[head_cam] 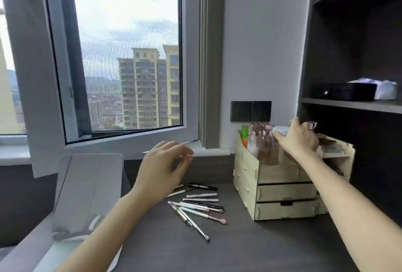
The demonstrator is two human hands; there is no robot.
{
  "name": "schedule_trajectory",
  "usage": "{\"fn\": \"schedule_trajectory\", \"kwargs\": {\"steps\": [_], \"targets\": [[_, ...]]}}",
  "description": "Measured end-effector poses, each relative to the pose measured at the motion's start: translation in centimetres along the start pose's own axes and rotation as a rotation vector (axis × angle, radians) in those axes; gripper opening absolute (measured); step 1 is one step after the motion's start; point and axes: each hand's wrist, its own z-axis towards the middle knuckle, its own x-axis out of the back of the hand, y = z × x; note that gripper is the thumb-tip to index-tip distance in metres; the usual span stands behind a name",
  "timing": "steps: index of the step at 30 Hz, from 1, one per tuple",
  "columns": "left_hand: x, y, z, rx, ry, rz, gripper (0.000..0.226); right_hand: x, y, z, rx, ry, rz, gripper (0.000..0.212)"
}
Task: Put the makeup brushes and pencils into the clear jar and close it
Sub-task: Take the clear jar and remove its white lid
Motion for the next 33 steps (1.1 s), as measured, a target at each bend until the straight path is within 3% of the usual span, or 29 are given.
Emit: {"fn": "schedule_trajectory", "kwargs": {"steps": [5,8,12,15,18,21,23,25,26,28,29,31,33], "targets": [[-2.7,-3.1,0.5,0.051,-0.002,0.006,0.02,-3.7,0.3,3.1,-0.044,-0.051,-0.078,0.081],[-4.0,-4.3,0.3,0.082,-0.006,-0.014,0.02,-4.7,0.3,3.5,-0.049,0.014,-0.084,0.071],[-4.9,-5.2,0.0,0.112,-0.024,-0.044,0.02,-2.8,-0.7,2.9,-0.028,0.25,0.006,0.059],[-5.2,-5.1,0.1,0.153,-0.013,-0.055,0.016,0.0,-2.7,1.1,0.123,0.489,0.085,0.055],[-5.2,-4.5,-0.1,0.172,-0.001,-0.042,0.025,2.6,-5.3,-3.2,0.319,0.55,0.235,0.056],[-5.0,-3.1,-1.2,0.181,-0.029,-0.026,0.059,3.2,-7.7,-9.2,0.405,0.31,0.612,0.055],[-5.0,-2.0,-2.3,0.156,-0.055,0.016,0.083,2.5,-8.9,-13.1,0.304,-0.037,0.917,0.056],[-5.0,-1.3,-4.1,0.116,-0.04,0.123,0.089,1.2,-9.6,-16.2,0.1,-0.455,1.17,0.053],[-4.9,-1.3,-5.0,0.101,-0.033,0.18,0.086,0.5,-9.6,-17.3,0.045,-0.616,1.194,0.048],[-4.1,-1.8,-7.2,0.09,-0.071,0.199,0.076,-0.3,-8.9,-18.6,0.13,-0.786,1.083,0.028],[-3.6,-2.2,-8.4,0.098,-0.132,0.159,0.074,-0.5,-8.3,-19.1,0.222,-0.817,0.974,0.022],[-2.3,-2.7,-10.5,0.148,-0.297,0.043,0.073,-0.9,-7.2,-20.0,0.413,-0.845,0.78,0.03],[-1.3,-2.9,-11.9,0.288,-0.467,-0.167,0.071,-0.9,-6.6,-21.2,0.541,-0.884,0.698,0.032]]}}
